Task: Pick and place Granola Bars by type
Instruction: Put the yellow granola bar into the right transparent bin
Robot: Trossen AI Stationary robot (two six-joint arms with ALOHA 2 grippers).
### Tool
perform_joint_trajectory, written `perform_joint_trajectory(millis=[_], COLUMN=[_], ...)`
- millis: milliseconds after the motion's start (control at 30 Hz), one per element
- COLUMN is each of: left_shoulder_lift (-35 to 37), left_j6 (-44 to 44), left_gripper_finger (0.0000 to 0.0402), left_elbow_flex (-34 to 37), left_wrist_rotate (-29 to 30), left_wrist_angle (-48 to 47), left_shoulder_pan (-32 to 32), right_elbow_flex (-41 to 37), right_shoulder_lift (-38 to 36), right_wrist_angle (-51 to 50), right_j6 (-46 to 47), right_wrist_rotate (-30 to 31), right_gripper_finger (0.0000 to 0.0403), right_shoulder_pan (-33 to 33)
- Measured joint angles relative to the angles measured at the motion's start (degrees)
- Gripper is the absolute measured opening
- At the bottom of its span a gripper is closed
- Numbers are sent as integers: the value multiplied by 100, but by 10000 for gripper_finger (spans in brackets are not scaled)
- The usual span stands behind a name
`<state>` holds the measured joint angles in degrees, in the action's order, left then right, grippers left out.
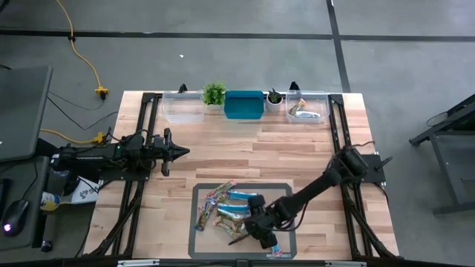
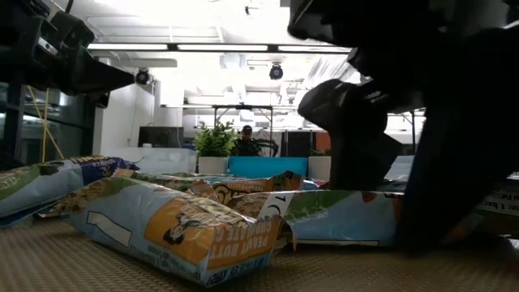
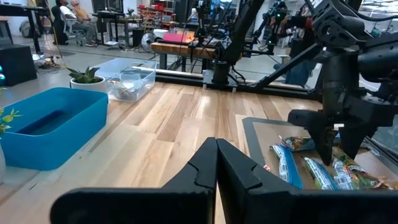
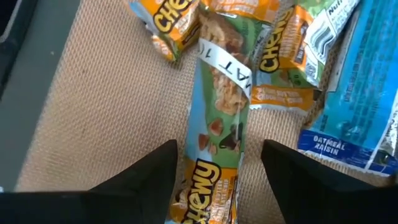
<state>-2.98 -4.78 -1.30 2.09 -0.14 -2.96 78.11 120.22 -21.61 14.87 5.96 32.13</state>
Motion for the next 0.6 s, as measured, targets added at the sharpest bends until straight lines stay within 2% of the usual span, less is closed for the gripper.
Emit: perform_joint_trajectory(millis=[167, 600], left_shoulder_lift=[0, 2], left_j6=[-2, 1], left_gripper_finger=[1, 1], left_elbow_flex=[0, 0], left_wrist_rotate=[1, 2], left_wrist_angle=[0, 0], left_shoulder_pan=[-1, 0], right_elbow_flex=[2, 0], right_shoulder_lift=[134, 267], right_wrist_angle=[14, 109], right_j6=[-212, 52], right_wrist_rotate=[301, 140], right_gripper_finger=[220, 151], right_shoulder_pan=[189, 235])
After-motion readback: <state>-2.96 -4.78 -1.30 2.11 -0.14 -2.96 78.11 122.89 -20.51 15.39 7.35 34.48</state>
